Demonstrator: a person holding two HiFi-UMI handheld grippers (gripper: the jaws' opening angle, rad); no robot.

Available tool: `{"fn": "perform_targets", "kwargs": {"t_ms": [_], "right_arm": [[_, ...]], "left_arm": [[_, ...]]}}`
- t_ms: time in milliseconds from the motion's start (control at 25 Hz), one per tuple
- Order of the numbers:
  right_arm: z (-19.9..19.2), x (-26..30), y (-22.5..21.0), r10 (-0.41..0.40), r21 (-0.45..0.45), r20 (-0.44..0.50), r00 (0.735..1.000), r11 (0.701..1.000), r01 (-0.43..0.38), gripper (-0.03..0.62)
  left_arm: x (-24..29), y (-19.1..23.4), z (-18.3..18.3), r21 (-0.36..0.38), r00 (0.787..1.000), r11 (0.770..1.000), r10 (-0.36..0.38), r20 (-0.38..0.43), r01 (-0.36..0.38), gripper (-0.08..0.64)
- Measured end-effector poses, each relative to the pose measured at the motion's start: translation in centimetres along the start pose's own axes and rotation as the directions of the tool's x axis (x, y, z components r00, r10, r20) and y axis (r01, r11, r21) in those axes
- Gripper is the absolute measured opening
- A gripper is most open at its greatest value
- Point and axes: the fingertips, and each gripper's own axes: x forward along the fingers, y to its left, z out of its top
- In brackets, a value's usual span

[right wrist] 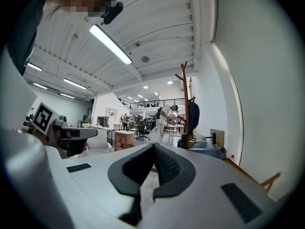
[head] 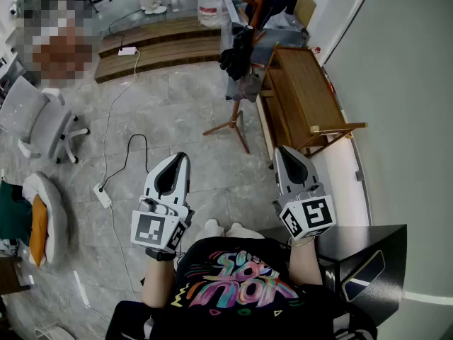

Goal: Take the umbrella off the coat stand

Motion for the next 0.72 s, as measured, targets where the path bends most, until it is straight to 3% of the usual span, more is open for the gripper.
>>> {"fn": "perform_targets", "kwargs": {"t_ms": [280, 720], "right_arm": [[-0.5, 1.6, -0.2, -0.009, 0.031, -0.008, 1.0, 0.999, 0.009, 0.017], [-1.0, 6.9, 1.4, -0.01, 0.023, 0.006, 1.0, 1.0, 0.009, 0.017]], "left_arm": [[0.6, 1.4, -0.3, 0.002, 1.0, 1.0, 0.004, -0.007, -0.004, 0.031], [1.5, 7.3, -0.9, 0.007, 1.0, 1.0, 0.003, -0.006, -0.003, 0.031]]}}
